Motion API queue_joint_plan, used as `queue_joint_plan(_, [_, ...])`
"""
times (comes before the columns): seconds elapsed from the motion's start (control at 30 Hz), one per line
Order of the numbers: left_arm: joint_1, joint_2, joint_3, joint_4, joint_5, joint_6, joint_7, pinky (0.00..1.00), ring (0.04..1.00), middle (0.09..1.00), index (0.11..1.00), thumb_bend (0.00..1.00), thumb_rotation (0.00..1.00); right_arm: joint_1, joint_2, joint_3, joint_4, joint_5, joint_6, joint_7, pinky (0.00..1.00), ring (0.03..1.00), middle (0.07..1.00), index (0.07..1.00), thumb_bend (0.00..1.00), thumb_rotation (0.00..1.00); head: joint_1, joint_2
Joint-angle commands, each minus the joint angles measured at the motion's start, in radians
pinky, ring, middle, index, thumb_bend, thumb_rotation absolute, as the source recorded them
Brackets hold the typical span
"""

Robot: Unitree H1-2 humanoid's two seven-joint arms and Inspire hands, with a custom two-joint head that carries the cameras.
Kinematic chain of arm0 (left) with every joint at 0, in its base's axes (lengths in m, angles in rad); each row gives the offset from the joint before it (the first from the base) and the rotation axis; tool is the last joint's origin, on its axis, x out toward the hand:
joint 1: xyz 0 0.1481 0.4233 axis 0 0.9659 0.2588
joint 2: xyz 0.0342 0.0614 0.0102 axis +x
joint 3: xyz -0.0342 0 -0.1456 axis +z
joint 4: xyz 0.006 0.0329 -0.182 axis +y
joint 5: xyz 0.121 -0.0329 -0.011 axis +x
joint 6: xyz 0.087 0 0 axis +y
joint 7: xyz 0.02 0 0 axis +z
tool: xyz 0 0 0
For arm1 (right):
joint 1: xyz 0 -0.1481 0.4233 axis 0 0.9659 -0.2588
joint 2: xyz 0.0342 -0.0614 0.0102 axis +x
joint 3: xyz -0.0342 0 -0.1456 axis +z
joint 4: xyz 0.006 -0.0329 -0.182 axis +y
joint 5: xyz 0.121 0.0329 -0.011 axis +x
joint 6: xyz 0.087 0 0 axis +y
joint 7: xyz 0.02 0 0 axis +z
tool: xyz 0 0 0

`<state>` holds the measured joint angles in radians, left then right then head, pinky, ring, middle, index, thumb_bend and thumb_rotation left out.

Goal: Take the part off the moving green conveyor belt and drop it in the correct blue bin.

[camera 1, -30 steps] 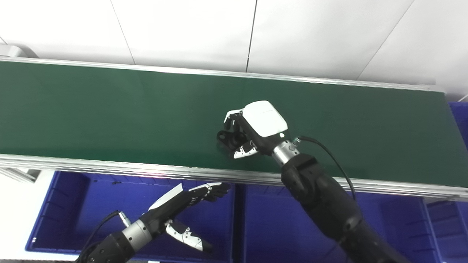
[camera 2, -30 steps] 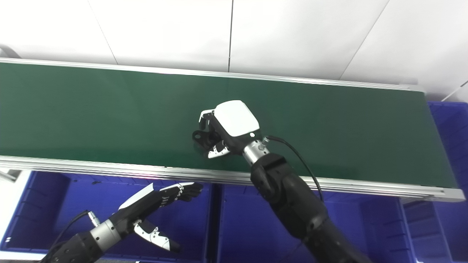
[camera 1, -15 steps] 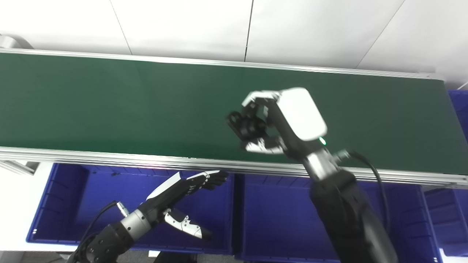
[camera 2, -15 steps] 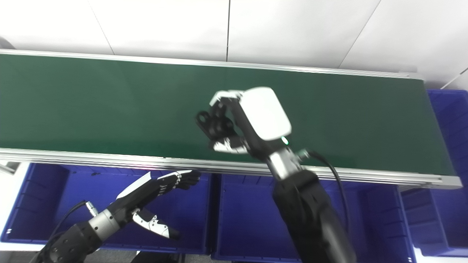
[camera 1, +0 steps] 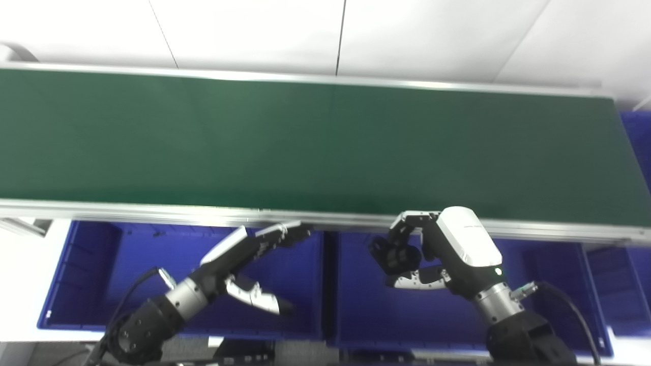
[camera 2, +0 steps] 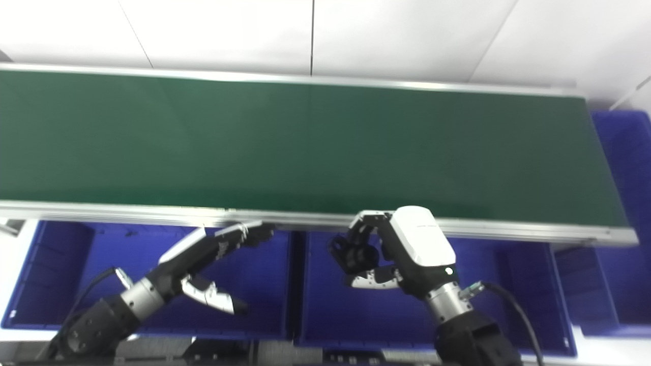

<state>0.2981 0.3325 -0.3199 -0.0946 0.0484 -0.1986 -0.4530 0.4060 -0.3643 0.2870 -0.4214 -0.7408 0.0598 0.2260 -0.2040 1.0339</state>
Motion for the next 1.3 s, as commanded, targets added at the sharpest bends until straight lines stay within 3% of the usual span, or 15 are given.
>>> queue_joint_plan(0.0, [-0.008, 0.006, 0.008, -0.031, -0.022, -0.016, 0.001, 0.87, 0.892, 0.887, 0.88, 0.94, 0.29, -0.021, -0.003, -0.006, 0.005, 0.022, -0.009, 0.011, 0.12, 0.178, 0.469, 0.485, 0.53, 0.0, -0.002, 0.004])
queue_joint_plan(0.2, [-0.004, 0.013, 0.013, -0.043, -0.025, -0.01, -0.004, 0.87, 0.888, 0.889, 0.883, 0.93, 0.27, -0.089, 0.014, 0.012, 0.125, -0.03, 0.033, 0.046, 0.2, 0.285, 0.474, 0.486, 0.52, 0.0, -0.017, 0.015])
queue_joint_plan(0.37, [-0.001, 0.018, 0.018, -0.041, -0.04, -0.006, -0.011, 0.87, 0.904, 0.896, 0.885, 0.92, 0.27, -0.167, 0.019, 0.051, 0.233, -0.089, 0.075, 0.104, 0.21, 0.284, 0.474, 0.49, 0.52, 0.0, -0.024, 0.021])
queue_joint_plan(0.43, [0.002, 0.019, 0.019, -0.046, -0.035, 0.0, -0.01, 0.87, 0.904, 0.896, 0.885, 0.92, 0.28, -0.197, 0.006, 0.073, 0.268, -0.081, 0.095, 0.163, 0.31, 0.366, 0.48, 0.493, 0.52, 0.0, -0.024, 0.024])
queue_joint_plan(0.47, [0.004, 0.019, 0.019, -0.049, -0.033, 0.002, -0.01, 0.87, 0.903, 0.896, 0.884, 0.93, 0.28, -0.213, -0.004, 0.089, 0.277, -0.082, 0.12, 0.218, 0.44, 0.508, 0.58, 0.496, 0.5, 0.09, -0.026, 0.025])
queue_joint_plan(0.53, [0.007, 0.019, 0.019, -0.055, -0.03, 0.009, -0.009, 0.86, 0.899, 0.896, 0.884, 0.93, 0.28, -0.238, -0.023, 0.119, 0.283, -0.088, 0.166, 0.317, 0.65, 0.708, 0.754, 0.759, 0.52, 0.64, -0.029, 0.024])
queue_joint_plan(0.57, [0.008, 0.019, 0.019, -0.056, -0.033, 0.011, -0.01, 0.86, 0.898, 0.895, 0.883, 0.93, 0.28, -0.245, -0.031, 0.129, 0.279, -0.089, 0.186, 0.352, 0.71, 0.775, 0.818, 0.836, 0.57, 0.82, -0.029, 0.024])
queue_joint_plan(0.6, [0.009, 0.018, 0.019, -0.056, -0.035, 0.012, -0.011, 0.86, 0.897, 0.895, 0.883, 0.93, 0.27, -0.246, -0.037, 0.134, 0.267, -0.086, 0.2, 0.373, 0.78, 0.849, 0.892, 0.907, 0.62, 0.93, -0.027, 0.024])
queue_joint_plan(0.63, [0.009, 0.018, 0.018, -0.056, -0.036, 0.01, -0.011, 0.87, 0.899, 0.896, 0.883, 0.93, 0.27, -0.243, -0.041, 0.135, 0.253, -0.077, 0.208, 0.384, 0.83, 0.9, 0.932, 0.938, 0.65, 0.96, -0.026, 0.024])
queue_joint_plan(0.73, [0.012, 0.016, 0.017, -0.056, -0.03, -0.001, -0.007, 0.86, 0.891, 0.892, 0.882, 0.93, 0.28, -0.224, -0.057, 0.122, 0.198, -0.041, 0.213, 0.404, 0.98, 0.993, 0.995, 0.977, 0.7, 1.0, -0.019, 0.027])
queue_joint_plan(0.87, [0.015, 0.016, 0.015, -0.058, -0.032, -0.015, -0.01, 0.85, 0.88, 0.886, 0.882, 0.92, 0.27, -0.178, -0.079, 0.098, 0.09, 0.005, 0.221, 0.414, 1.0, 1.0, 1.0, 0.964, 0.72, 1.0, -0.014, 0.032])
queue_joint_plan(1.0, [0.016, 0.017, 0.017, -0.055, -0.038, -0.021, -0.013, 0.86, 0.884, 0.886, 0.881, 0.92, 0.27, -0.088, -0.062, 0.028, -0.029, 0.075, 0.191, 0.33, 1.0, 0.992, 0.973, 0.934, 0.76, 1.0, -0.016, 0.034])
queue_joint_plan(1.13, [0.015, 0.022, 0.02, -0.057, -0.044, -0.012, -0.016, 0.86, 0.884, 0.885, 0.88, 0.93, 0.28, 0.002, -0.023, -0.038, -0.127, 0.197, 0.116, 0.224, 0.8, 0.887, 0.899, 0.884, 0.77, 0.94, -0.013, 0.038])
queue_joint_plan(1.27, [0.016, 0.025, 0.024, -0.063, -0.046, 0.003, -0.017, 0.86, 0.888, 0.885, 0.876, 0.93, 0.27, 0.058, 0.028, -0.045, -0.215, 0.235, 0.105, 0.163, 0.7, 0.816, 0.85, 0.855, 0.77, 0.87, -0.01, 0.035])
